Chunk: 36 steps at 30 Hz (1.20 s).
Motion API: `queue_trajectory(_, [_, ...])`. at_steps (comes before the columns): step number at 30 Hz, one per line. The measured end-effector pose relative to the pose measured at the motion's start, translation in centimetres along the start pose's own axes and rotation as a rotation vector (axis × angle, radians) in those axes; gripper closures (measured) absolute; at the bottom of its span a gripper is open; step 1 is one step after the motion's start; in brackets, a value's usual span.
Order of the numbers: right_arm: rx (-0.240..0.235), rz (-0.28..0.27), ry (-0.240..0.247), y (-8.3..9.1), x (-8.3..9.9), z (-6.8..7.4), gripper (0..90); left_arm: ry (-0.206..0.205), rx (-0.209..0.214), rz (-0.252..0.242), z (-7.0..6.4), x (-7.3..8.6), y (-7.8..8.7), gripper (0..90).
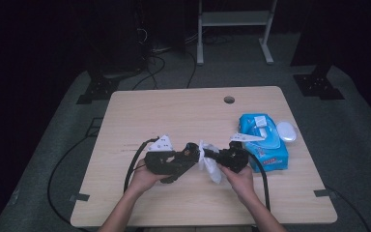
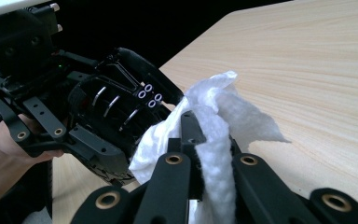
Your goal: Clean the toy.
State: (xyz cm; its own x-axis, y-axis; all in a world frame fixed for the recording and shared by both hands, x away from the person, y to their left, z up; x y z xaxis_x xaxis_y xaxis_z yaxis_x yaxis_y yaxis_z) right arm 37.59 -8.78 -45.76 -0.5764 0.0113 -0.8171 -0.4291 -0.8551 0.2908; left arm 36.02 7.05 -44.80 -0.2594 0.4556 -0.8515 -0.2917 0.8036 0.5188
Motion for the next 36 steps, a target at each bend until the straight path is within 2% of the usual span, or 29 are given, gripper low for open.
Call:
queue_trajectory(2, [0.002,-0.005,0.011,0.1,-0.2,0.1,87.5,0.003,0.003,0.003,0.0,0.1,-0.1,56.5])
queue_trajectory(4, [-0.015,-0.037,0.004,0.5,-0.9,0.6,87.5,-0.003,0.005,0.015,-0.1,0.2,-0.5,56.5])
queue_trajectory(7, [-0.012,-0.052,0.046,0.8,-1.6,1.4,87.5,0.002,0.022,-0.001,-0.2,0.1,-0.5,56.5])
queue_trajectory(11, [0.0,-0.034,0.022,0.6,-0.8,0.5,87.5,0.02,0.024,-0.042,0.0,-0.4,0.3,56.5])
queue_trajectory(12, [0.004,-0.022,0.007,0.4,-0.4,0.3,87.5,0.016,0.018,-0.035,0.0,-0.4,0.3,56.5])
queue_trajectory(14, [0.004,-0.017,0.005,0.4,-0.4,0.2,87.5,-0.001,0.003,-0.006,-0.1,-0.1,0.0,56.5])
queue_trajectory(16, [-0.002,-0.04,0.019,0.6,-1.0,0.7,87.5,-0.014,-0.002,0.017,-0.1,0.2,-0.4,56.5])
queue_trajectory(21, [0.004,-0.044,0.102,0.7,-2.0,2.4,87.4,-0.022,-0.003,0.051,-0.2,0.5,-1.1,56.5])
queue_trajectory(22, [0.006,-0.041,0.101,0.7,-1.9,2.4,87.4,-0.028,-0.006,0.062,-0.2,0.5,-1.0,56.5])
queue_trajectory(24, [-0.001,-0.034,0.08,0.5,-1.5,1.9,87.5,-0.028,-0.006,0.068,-0.2,0.6,-1.1,56.5])
queue_trajectory(26, [0.033,0.007,0.075,0.3,-0.6,0.7,87.4,-0.025,-0.012,0.082,-0.1,0.7,-1.3,56.5])
queue_trajectory(28, [0.063,0.054,0.054,0.3,0.3,-0.4,87.4,-0.042,-0.019,0.132,0.1,1.0,-1.8,56.5])
queue_trajectory(30, [0.077,0.045,0.048,0.8,0.1,-0.9,87.4,-0.049,-0.017,0.162,0.3,1.1,-2.4,56.5])
queue_trajectory(32, [0.089,0.031,0.064,1.5,-0.6,-0.9,87.3,-0.056,-0.016,0.195,0.7,1.1,-2.9,56.5])
queue_trajectory(36, [0.121,0.036,0.078,2.5,-1.4,-1.5,87.3,-0.069,-0.032,0.259,1.8,0.4,-4.1,56.5])
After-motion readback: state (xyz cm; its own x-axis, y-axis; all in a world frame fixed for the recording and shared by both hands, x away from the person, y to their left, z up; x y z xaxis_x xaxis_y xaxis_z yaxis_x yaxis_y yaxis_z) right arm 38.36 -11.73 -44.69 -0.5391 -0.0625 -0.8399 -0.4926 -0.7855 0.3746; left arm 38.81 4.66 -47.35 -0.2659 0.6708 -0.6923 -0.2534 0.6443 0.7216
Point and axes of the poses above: each handheld gripper's, and its own axes: y roughly backward along the jaws, x roughly out of its underside, z roughly to its left, the point moved 7 cm from there along -y, roughly forward along the jaws, and after that the axes turned 1 degree about -y, right-handed, at the moved point
